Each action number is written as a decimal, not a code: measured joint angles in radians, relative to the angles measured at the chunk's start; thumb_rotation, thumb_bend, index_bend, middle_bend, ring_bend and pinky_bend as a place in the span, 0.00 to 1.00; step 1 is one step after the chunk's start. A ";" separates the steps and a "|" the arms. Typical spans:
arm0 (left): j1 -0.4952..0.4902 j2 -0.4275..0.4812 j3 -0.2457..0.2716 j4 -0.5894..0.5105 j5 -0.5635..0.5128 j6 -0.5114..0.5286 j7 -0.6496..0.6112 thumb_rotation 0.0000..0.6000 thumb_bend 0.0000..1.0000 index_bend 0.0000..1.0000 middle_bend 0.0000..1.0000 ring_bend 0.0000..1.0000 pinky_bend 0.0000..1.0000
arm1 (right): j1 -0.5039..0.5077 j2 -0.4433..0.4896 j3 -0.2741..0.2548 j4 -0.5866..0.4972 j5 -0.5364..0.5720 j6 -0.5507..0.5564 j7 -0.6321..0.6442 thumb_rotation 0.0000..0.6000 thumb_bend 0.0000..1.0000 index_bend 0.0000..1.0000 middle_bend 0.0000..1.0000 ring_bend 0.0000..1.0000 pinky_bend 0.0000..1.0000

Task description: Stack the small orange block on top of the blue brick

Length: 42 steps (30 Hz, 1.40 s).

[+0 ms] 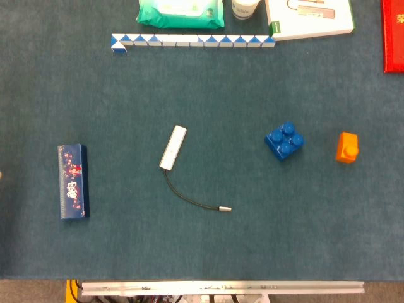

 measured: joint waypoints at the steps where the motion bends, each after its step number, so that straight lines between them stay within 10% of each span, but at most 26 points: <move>1: 0.003 0.002 0.001 -0.002 -0.002 0.003 0.000 1.00 0.05 0.38 0.35 0.29 0.45 | 0.003 -0.002 0.001 0.000 -0.002 -0.003 -0.002 1.00 0.00 0.16 0.21 0.08 0.31; 24: 0.030 0.011 0.003 -0.023 -0.020 0.020 0.006 1.00 0.05 0.38 0.35 0.29 0.45 | 0.073 -0.012 -0.011 0.061 -0.092 -0.039 0.005 1.00 0.00 0.25 0.28 0.13 0.31; 42: -0.003 -0.039 -0.033 0.046 -0.127 -0.069 0.036 1.00 0.05 0.38 0.37 0.29 0.45 | 0.275 0.085 -0.068 0.201 -0.291 -0.161 0.119 1.00 0.10 0.34 0.12 0.07 0.22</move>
